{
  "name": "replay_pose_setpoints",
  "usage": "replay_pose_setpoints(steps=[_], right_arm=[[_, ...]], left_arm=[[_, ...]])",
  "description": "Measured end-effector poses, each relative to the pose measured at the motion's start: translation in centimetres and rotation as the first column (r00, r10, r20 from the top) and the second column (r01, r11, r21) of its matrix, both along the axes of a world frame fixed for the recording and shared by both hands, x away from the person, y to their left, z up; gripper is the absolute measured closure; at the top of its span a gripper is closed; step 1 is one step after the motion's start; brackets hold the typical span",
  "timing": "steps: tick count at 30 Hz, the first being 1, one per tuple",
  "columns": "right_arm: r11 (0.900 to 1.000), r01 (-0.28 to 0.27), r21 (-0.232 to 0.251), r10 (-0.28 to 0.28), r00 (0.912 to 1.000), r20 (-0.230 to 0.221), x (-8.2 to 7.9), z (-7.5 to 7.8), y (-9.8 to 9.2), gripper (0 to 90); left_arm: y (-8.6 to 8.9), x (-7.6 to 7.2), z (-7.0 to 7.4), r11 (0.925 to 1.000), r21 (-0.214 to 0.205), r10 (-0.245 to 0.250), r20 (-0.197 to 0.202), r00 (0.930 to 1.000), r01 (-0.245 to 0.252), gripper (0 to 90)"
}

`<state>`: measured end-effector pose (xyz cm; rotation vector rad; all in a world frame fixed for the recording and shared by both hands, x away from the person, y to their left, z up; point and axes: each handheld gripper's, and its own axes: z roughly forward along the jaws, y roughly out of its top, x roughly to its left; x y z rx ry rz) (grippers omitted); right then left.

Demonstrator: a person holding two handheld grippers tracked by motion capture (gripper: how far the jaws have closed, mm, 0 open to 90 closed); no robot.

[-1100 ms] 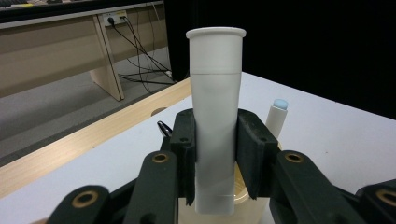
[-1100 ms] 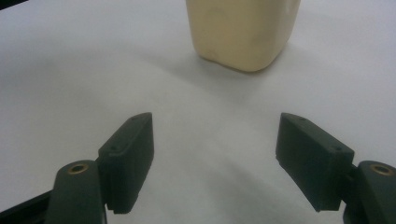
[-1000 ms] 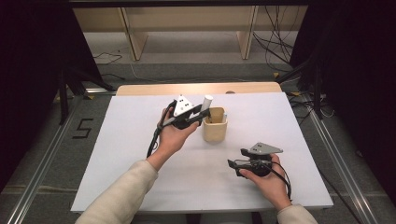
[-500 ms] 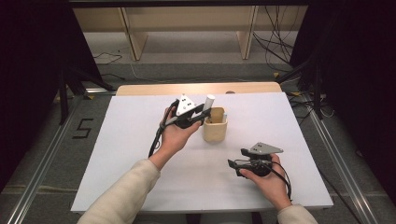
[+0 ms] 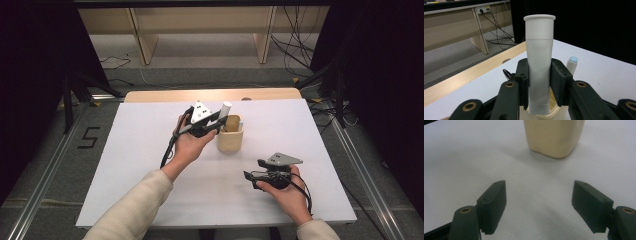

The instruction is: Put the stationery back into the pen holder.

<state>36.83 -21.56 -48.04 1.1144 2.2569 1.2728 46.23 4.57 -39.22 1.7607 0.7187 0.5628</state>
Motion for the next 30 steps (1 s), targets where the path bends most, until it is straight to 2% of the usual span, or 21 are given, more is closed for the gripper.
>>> replay_pose_setpoints(steps=[30], right_arm=[[1.0,-0.002,0.001,0.002,1.0,-0.001,0.0,0.0,0.0,28.8]], left_arm=[[-1.4,0.6,-0.4,0.9997,0.023,-0.012,0.0,0.9999,0.012,70.0]])
